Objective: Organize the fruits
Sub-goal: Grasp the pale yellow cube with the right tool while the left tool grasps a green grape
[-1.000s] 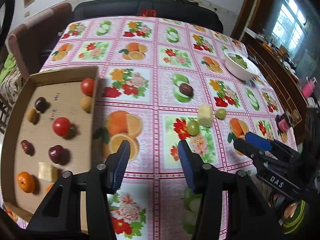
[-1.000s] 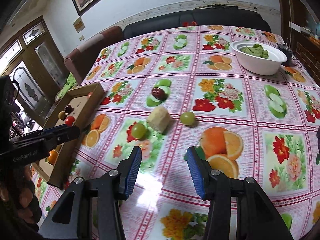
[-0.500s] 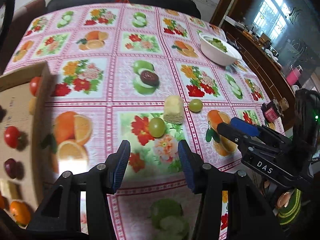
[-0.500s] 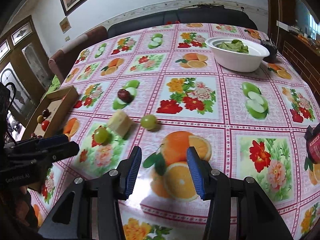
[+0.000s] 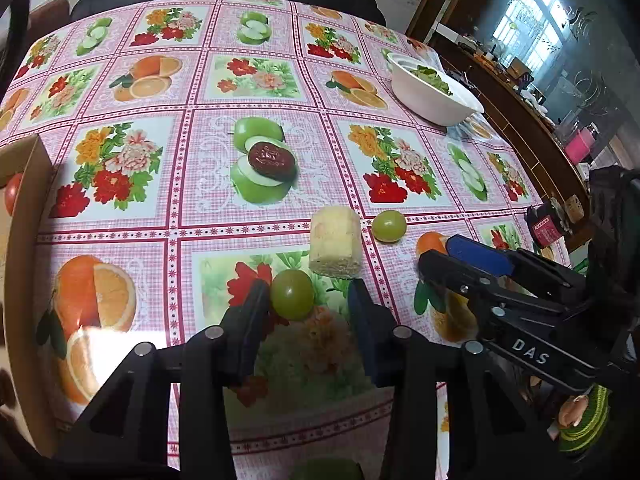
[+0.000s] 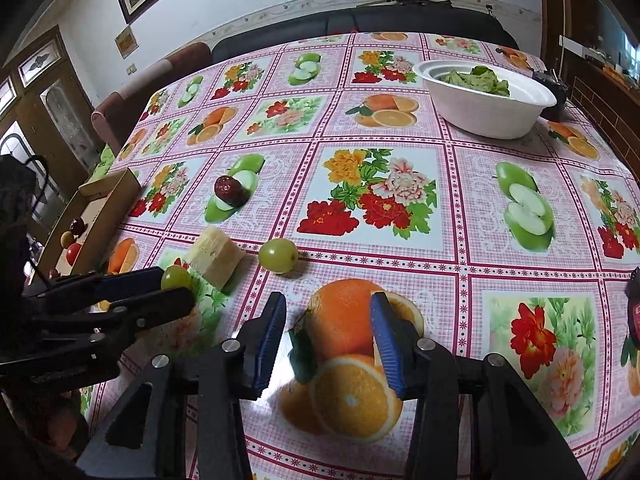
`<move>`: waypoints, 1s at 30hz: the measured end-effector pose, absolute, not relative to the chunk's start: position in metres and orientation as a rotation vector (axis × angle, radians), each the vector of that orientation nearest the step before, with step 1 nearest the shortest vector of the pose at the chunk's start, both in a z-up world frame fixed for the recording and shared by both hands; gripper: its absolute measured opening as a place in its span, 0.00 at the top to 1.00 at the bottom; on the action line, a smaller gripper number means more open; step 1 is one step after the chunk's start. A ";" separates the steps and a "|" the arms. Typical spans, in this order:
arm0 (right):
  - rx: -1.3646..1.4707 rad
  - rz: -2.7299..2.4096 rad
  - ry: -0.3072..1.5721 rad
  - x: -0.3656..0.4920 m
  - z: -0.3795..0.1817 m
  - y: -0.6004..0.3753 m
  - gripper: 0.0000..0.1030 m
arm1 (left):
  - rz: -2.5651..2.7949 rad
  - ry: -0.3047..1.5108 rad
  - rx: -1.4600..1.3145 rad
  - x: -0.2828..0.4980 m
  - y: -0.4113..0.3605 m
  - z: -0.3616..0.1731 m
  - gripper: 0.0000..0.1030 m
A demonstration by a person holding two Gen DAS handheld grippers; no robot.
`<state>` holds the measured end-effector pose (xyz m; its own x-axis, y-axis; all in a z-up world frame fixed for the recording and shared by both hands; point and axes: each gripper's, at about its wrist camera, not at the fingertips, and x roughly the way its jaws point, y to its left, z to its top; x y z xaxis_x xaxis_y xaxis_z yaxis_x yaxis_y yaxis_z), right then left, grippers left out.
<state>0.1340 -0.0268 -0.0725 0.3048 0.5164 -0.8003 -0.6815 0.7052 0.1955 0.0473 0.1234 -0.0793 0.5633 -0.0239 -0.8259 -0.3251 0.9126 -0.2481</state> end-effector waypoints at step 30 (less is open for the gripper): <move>-0.189 0.965 0.950 0.112 -0.052 0.016 0.50 | 0.187 0.914 -0.447 0.013 0.141 -0.063 0.82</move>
